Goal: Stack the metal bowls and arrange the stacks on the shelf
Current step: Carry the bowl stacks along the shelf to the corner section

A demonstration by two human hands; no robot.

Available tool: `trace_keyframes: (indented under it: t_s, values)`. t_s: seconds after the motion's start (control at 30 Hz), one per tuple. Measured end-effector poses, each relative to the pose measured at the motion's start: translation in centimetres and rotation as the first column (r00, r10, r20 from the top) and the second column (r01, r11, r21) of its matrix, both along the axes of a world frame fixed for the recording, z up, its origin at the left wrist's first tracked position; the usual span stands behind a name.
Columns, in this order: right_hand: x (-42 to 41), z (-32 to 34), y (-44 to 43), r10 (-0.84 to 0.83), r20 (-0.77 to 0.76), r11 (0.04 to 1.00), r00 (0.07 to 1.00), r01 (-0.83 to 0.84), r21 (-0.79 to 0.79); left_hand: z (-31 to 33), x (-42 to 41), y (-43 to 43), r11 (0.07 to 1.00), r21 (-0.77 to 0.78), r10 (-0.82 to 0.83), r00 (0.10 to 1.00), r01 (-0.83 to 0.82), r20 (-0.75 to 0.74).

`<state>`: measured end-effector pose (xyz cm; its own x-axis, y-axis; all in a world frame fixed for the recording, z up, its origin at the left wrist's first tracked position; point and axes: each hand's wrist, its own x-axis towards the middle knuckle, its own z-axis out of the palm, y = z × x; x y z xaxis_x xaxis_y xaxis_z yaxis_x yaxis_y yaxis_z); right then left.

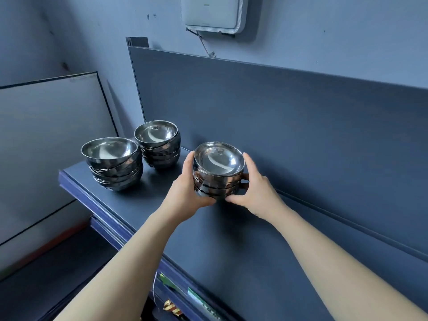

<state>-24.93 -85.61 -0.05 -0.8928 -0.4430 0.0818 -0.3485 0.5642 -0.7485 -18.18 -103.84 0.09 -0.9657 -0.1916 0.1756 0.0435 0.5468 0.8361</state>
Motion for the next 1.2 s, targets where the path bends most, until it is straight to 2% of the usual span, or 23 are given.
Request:
trace_keyframes:
  t_s: [0.37, 0.57, 0.63, 0.7, 0.77, 0.83, 1.07, 1.2]
  values:
    - [-0.7, -0.4, -1.4, -0.088, 0.034, 0.994, 0.996, 0.085, 0.064, -1.7, -2.8, -2.1, 0.994, -0.026, -0.107, 0.993, 0.106, -0.04]
    - [0.4, 0.5, -1.6, -0.139, 0.0, 0.977, 0.99, 0.137, 0.162, -1.8, -2.7, -1.9, 0.981, -0.162, -0.117, 0.992, 0.11, -0.035]
    - [1.2, 1.5, -1.4, -0.147, -0.04, 0.964, 0.988, 0.152, 0.219, -0.8, -2.0, -1.5, 0.967, -0.25, -0.055, 0.998, 0.051, -0.008]
    - [2.4, 2.6, -0.9, -0.154, -0.111, 0.937, 0.982, 0.181, 0.298, 0.5, -1.2, -1.0, 0.903, -0.427, -0.002, 0.994, -0.046, -0.112]
    - [3.8, 3.8, -0.1, -0.168, -0.198, 0.897, 0.966, 0.233, 0.376, 1.5, -0.8, -0.4, 0.8, -0.584, -0.053, 0.954, -0.137, -0.295]
    - [5.4, 4.8, 1.1, -0.19, -0.273, 0.86, 0.943, 0.294, 0.416, 2.1, -0.6, 0.6, 0.762, -0.62, -0.106, 0.91, -0.185, -0.402]
    - [11.4, 5.9, 7.8, -0.309, -0.381, 0.745, 0.871, 0.471, 0.473, 3.1, 1.5, 8.0, 0.762, -0.647, -0.316, 0.879, 0.011, -0.357]
    - [15.2, 5.9, 12.7, -0.396, -0.4, 0.695, 0.827, 0.555, 0.458, 3.1, 3.3, 13.7, 0.729, -0.678, -0.427, 0.839, 0.098, -0.338]
